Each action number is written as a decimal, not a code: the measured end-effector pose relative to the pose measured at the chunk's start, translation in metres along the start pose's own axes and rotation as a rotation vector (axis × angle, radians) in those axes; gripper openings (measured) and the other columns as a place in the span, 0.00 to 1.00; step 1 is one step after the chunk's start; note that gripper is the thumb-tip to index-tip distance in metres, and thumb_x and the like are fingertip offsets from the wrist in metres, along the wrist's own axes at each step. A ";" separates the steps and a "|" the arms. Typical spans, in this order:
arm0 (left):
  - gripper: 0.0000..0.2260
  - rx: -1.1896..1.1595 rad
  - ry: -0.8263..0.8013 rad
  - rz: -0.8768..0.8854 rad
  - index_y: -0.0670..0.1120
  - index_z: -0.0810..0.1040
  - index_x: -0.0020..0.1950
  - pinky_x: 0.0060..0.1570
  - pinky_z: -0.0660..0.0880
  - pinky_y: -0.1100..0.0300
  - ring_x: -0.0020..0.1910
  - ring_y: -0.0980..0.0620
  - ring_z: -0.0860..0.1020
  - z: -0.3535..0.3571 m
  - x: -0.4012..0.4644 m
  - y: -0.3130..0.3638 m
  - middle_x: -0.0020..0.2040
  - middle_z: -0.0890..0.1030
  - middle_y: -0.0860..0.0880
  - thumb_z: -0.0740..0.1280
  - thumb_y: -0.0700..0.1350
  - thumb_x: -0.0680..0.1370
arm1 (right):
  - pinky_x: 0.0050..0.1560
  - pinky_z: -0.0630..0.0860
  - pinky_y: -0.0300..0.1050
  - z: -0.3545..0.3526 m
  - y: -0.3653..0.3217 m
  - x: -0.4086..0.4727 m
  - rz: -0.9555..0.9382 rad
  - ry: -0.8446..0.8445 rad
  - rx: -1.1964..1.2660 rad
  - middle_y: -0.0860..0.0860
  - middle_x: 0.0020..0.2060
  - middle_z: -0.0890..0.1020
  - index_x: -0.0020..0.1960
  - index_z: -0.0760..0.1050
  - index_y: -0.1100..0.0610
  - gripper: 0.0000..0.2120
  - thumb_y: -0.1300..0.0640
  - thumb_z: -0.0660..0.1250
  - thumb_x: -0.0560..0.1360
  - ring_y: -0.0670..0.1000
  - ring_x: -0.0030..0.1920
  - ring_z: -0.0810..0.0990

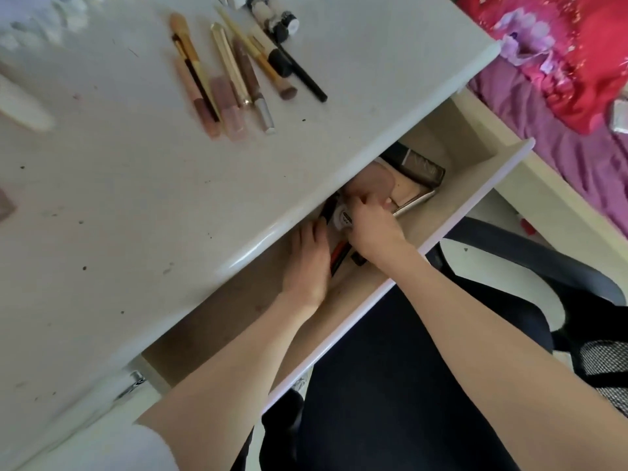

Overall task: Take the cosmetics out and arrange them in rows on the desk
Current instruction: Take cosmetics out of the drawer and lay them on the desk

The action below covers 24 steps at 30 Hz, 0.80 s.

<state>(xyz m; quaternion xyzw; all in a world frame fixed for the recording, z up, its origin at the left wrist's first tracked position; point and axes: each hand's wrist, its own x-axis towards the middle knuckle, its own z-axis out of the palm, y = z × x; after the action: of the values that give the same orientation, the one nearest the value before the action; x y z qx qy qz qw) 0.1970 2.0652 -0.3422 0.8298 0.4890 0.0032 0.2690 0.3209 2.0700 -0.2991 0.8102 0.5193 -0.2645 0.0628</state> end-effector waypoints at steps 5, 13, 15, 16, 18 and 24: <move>0.21 0.128 0.154 -0.004 0.37 0.71 0.64 0.52 0.76 0.49 0.52 0.38 0.77 0.012 0.027 -0.003 0.55 0.77 0.36 0.70 0.37 0.72 | 0.46 0.71 0.50 0.003 -0.002 0.011 -0.015 0.009 -0.104 0.60 0.61 0.69 0.66 0.67 0.61 0.17 0.64 0.58 0.78 0.64 0.58 0.75; 0.08 0.235 -0.047 -0.161 0.37 0.70 0.56 0.38 0.68 0.59 0.44 0.46 0.77 0.001 0.026 0.005 0.49 0.77 0.42 0.58 0.37 0.79 | 0.51 0.72 0.52 0.003 0.003 0.011 -0.007 -0.066 -0.001 0.61 0.62 0.71 0.65 0.65 0.64 0.20 0.58 0.63 0.77 0.63 0.61 0.73; 0.08 0.273 -0.015 -0.148 0.38 0.68 0.57 0.42 0.70 0.59 0.47 0.47 0.76 0.003 0.022 0.002 0.51 0.76 0.43 0.56 0.38 0.79 | 0.50 0.72 0.50 -0.003 0.003 0.008 0.006 -0.054 0.053 0.61 0.61 0.71 0.64 0.65 0.64 0.21 0.57 0.64 0.76 0.62 0.61 0.73; 0.09 0.291 -0.007 -0.137 0.38 0.68 0.58 0.45 0.70 0.59 0.49 0.47 0.76 0.004 0.020 0.002 0.53 0.75 0.43 0.56 0.39 0.80 | 0.48 0.71 0.48 -0.006 0.004 0.006 0.012 -0.040 0.083 0.61 0.61 0.71 0.64 0.65 0.64 0.21 0.57 0.65 0.75 0.61 0.61 0.73; 0.11 0.240 -0.029 -0.148 0.38 0.67 0.60 0.53 0.69 0.58 0.54 0.45 0.73 0.003 0.015 0.003 0.56 0.74 0.41 0.54 0.38 0.80 | 0.45 0.68 0.47 -0.011 0.007 0.001 0.016 -0.010 0.133 0.61 0.59 0.72 0.62 0.65 0.64 0.21 0.56 0.66 0.74 0.61 0.59 0.73; 0.10 -0.102 -0.117 -0.164 0.39 0.64 0.61 0.52 0.70 0.53 0.54 0.44 0.72 -0.027 -0.014 0.012 0.56 0.73 0.41 0.53 0.38 0.80 | 0.44 0.67 0.45 -0.025 0.018 -0.028 0.046 0.161 0.266 0.59 0.57 0.72 0.62 0.65 0.62 0.23 0.52 0.66 0.73 0.58 0.55 0.73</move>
<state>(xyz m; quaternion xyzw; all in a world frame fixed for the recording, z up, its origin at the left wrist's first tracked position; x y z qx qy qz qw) 0.1919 2.0612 -0.3105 0.7709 0.5381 -0.0422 0.3383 0.3363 2.0487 -0.2670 0.8416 0.4643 -0.2637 -0.0809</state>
